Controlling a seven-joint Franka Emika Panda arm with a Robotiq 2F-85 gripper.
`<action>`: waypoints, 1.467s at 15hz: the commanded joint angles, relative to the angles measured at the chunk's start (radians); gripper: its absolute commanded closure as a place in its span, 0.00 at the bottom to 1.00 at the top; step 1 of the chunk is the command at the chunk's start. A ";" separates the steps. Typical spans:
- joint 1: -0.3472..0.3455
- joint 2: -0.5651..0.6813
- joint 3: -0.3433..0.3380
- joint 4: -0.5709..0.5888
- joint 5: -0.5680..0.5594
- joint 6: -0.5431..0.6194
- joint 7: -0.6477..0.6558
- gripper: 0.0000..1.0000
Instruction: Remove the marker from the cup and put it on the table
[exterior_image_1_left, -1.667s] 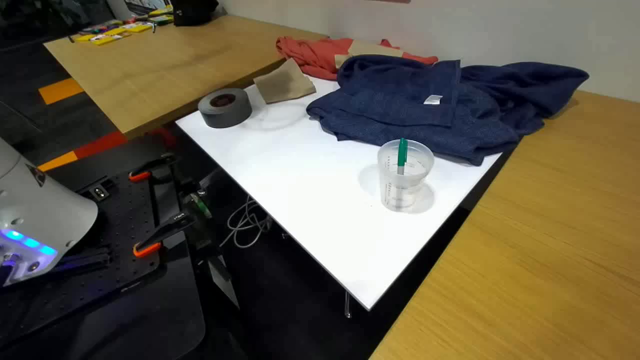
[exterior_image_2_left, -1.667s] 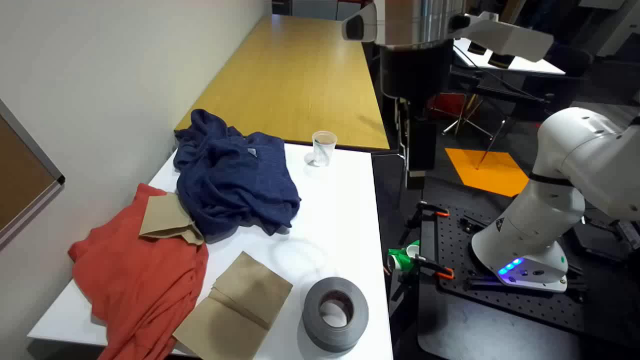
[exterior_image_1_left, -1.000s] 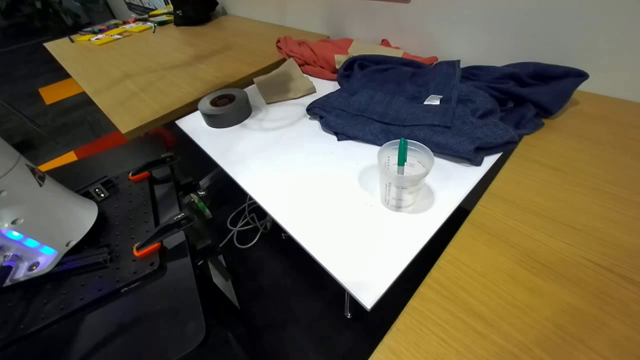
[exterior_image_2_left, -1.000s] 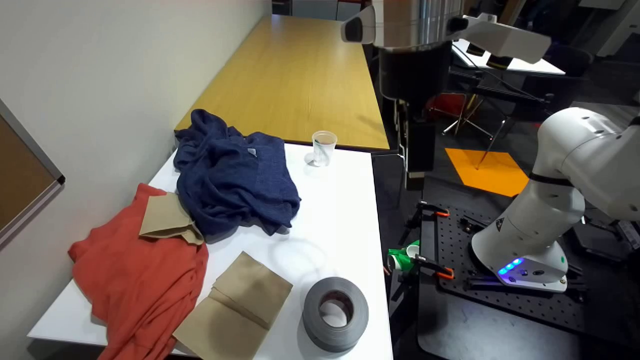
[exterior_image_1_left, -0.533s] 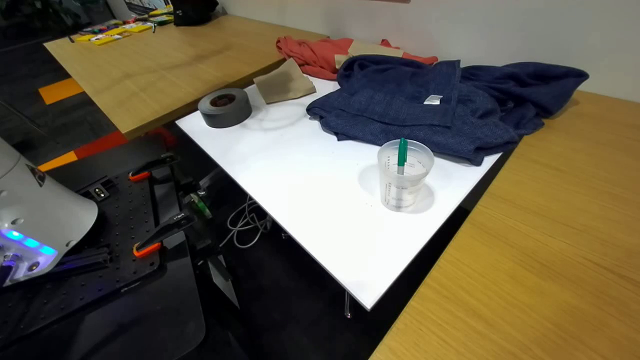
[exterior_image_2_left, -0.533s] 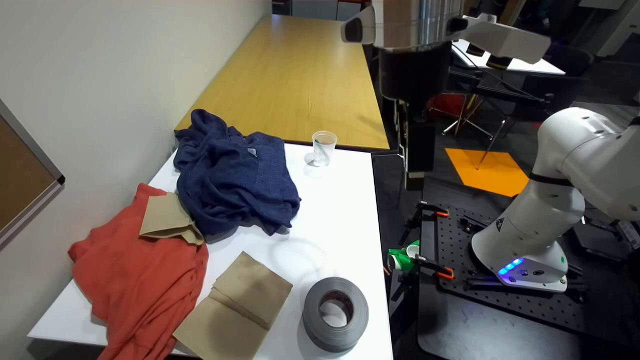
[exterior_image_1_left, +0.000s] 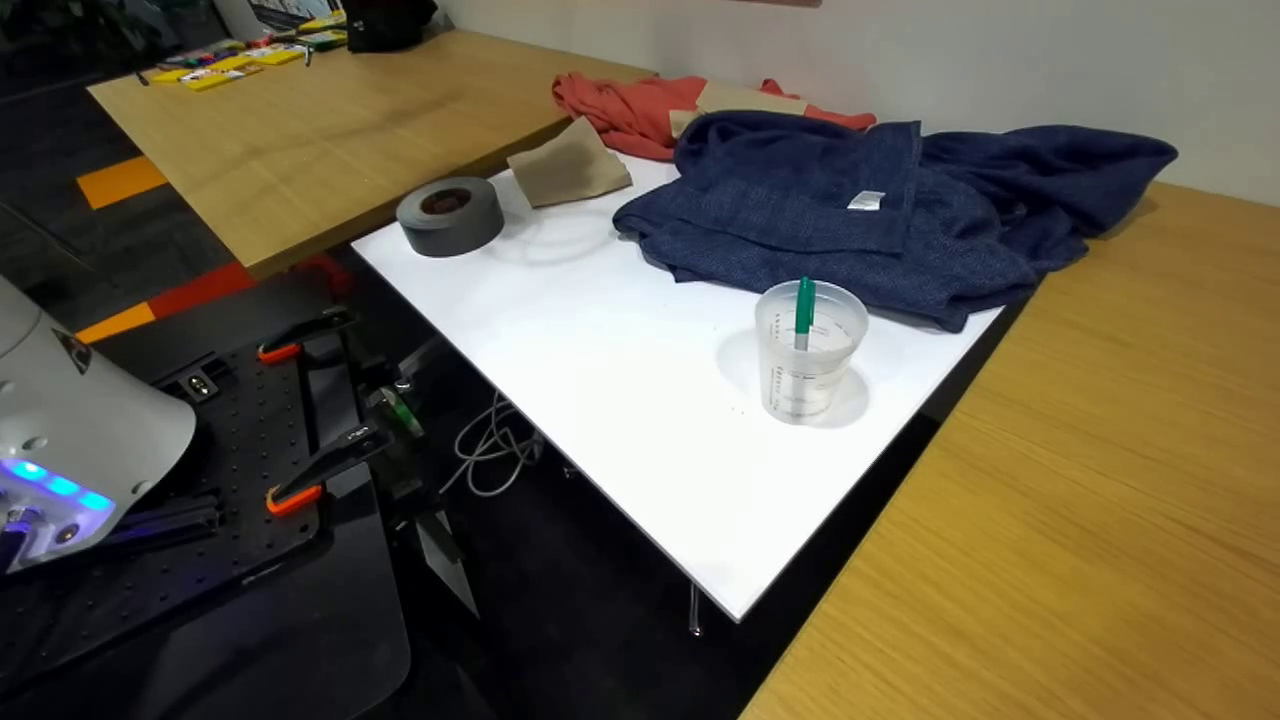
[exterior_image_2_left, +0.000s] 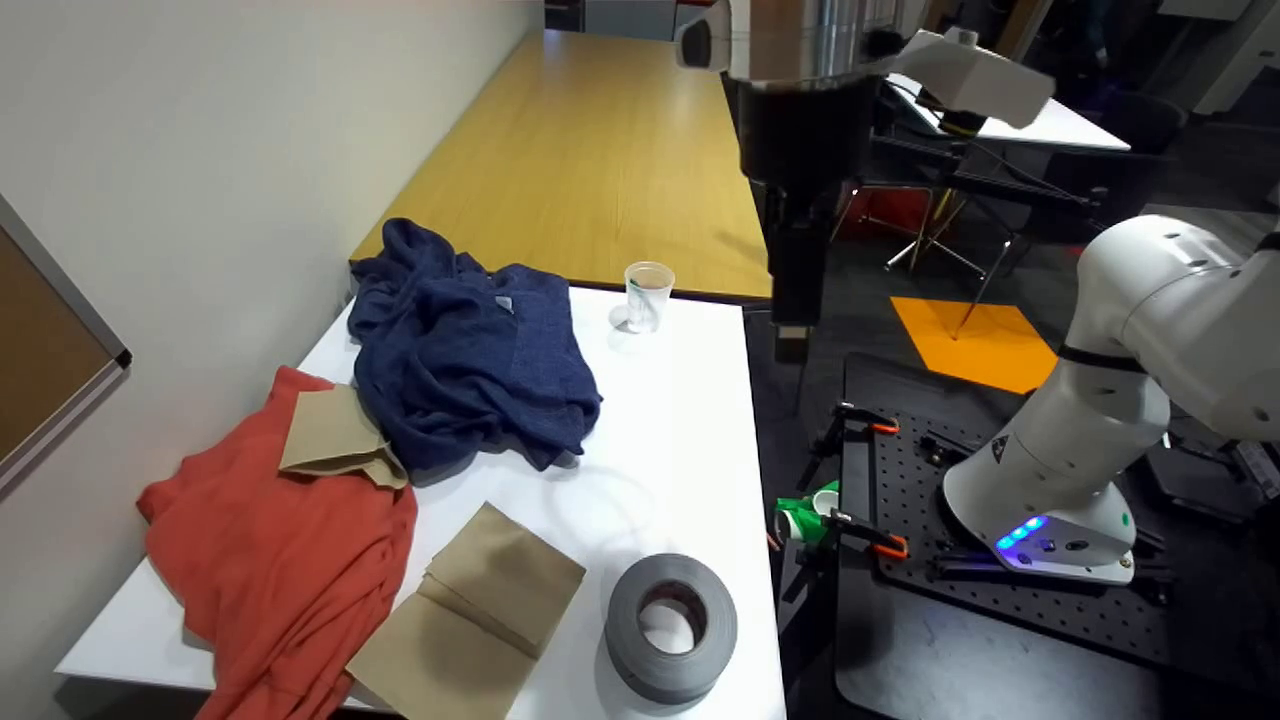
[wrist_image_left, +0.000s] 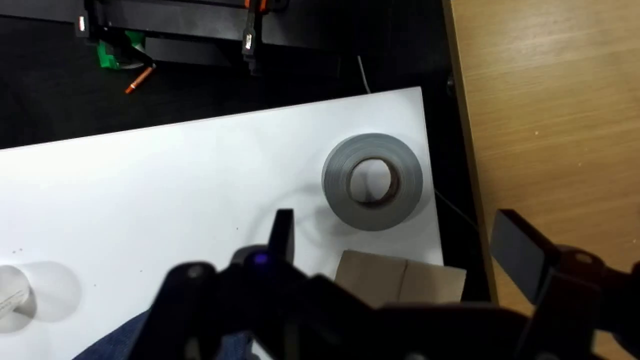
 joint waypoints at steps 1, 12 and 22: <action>-0.062 0.016 0.001 -0.004 -0.018 0.085 0.128 0.00; -0.177 0.069 -0.018 -0.028 -0.130 0.305 0.555 0.00; -0.260 0.172 -0.124 -0.074 -0.161 0.500 0.927 0.00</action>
